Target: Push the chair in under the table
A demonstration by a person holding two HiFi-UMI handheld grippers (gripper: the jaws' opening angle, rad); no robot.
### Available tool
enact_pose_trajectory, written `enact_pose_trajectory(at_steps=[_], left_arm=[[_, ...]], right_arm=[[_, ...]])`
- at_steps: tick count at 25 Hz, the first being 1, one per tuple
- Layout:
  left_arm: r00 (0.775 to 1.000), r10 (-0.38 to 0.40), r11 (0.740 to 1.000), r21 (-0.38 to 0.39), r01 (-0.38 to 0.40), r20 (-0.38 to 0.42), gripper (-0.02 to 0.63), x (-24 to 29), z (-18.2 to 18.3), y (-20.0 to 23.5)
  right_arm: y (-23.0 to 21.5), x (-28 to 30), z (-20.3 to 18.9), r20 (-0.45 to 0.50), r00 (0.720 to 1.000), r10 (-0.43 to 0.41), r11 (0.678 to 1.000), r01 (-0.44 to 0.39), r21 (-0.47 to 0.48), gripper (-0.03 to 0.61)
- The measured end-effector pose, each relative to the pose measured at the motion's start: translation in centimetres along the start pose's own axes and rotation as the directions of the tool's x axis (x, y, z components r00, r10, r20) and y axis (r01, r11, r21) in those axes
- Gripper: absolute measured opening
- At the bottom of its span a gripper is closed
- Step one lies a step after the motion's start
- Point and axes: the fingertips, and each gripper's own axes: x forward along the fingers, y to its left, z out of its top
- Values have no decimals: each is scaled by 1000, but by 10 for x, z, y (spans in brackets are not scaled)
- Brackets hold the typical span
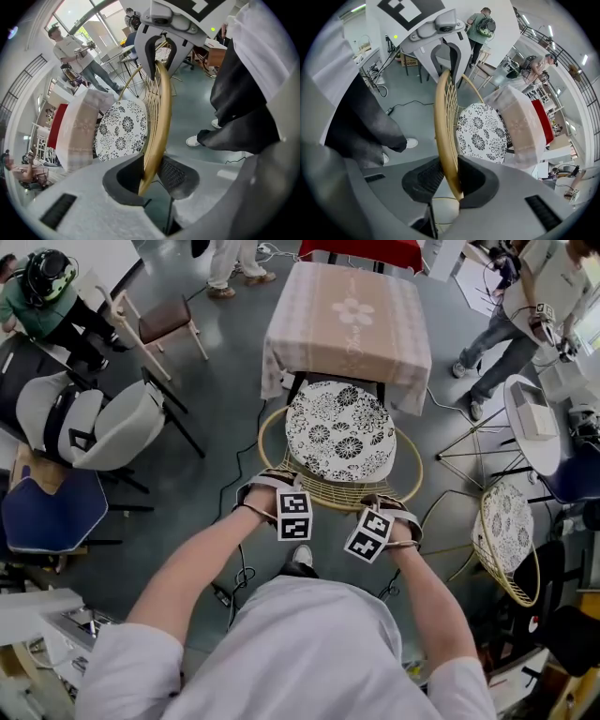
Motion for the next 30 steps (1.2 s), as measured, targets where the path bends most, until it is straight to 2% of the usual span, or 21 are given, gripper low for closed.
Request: enact_pose_trajectory(at_steps=[7, 14, 30], left_arm=[[1000, 8, 1000, -5, -8, -3, 86, 7, 0, 25], [1000, 16, 1000, -14, -17, -11, 86, 13, -2, 44], [998, 29, 999, -39, -31, -50, 89, 37, -11, 119]], right_arm=[[-26, 7, 1, -24, 999, -23, 1000, 23, 1, 74], [-44, 14, 4, -8, 1000, -28, 1000, 28, 7, 74], [-115, 37, 18, 36, 999, -28, 1000, 27, 7, 75]])
